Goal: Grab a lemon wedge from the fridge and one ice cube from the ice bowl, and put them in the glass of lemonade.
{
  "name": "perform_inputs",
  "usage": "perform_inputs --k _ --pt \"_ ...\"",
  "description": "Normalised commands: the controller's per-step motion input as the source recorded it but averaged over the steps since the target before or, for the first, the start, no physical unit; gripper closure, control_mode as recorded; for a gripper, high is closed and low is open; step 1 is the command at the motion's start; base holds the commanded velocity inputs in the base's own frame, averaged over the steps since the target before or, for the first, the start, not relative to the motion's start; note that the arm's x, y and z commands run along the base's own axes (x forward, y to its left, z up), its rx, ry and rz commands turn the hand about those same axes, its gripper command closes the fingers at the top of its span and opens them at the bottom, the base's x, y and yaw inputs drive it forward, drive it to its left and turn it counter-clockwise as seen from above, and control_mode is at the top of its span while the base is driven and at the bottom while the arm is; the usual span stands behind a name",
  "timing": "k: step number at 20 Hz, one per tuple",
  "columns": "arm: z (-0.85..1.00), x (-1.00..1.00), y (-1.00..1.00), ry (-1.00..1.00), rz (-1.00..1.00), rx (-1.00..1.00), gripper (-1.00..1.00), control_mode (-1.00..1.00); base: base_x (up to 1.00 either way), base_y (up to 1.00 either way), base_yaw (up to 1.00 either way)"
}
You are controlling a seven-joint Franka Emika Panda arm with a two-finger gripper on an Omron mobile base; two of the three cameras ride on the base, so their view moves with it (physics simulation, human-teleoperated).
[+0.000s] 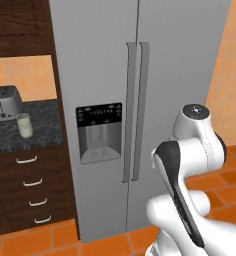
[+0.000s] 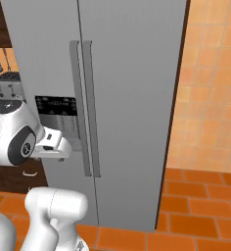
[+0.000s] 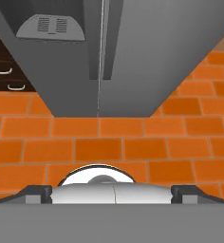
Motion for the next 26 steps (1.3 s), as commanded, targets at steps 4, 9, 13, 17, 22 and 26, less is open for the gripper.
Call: perform_inputs --k 4,9,13,17,22,26 --pt "0.00 0.00 0.00 -0.03 0.00 0.00 -1.00 -1.00 0.00 0.00 0.00" --pt "0.17 -0.03 -0.12 -0.17 0.00 0.09 -1.00 -1.00 0.00 0.00 0.00" --pt "0.95 -0.21 -0.45 -0.46 0.06 0.28 -1.00 -1.00 0.00 0.00 0.00" --pt "1.00 -0.36 -0.17 -0.39 0.00 0.11 -1.00 -1.00 0.00 0.00 0.00" --pt "1.00 -0.02 0.01 -0.15 -0.05 -0.04 -1.00 -1.00 0.00 0.00 0.00" --pt "0.98 0.27 0.08 -0.03 -0.07 -0.05 -1.00 -1.00 0.00 0.00 0.00"
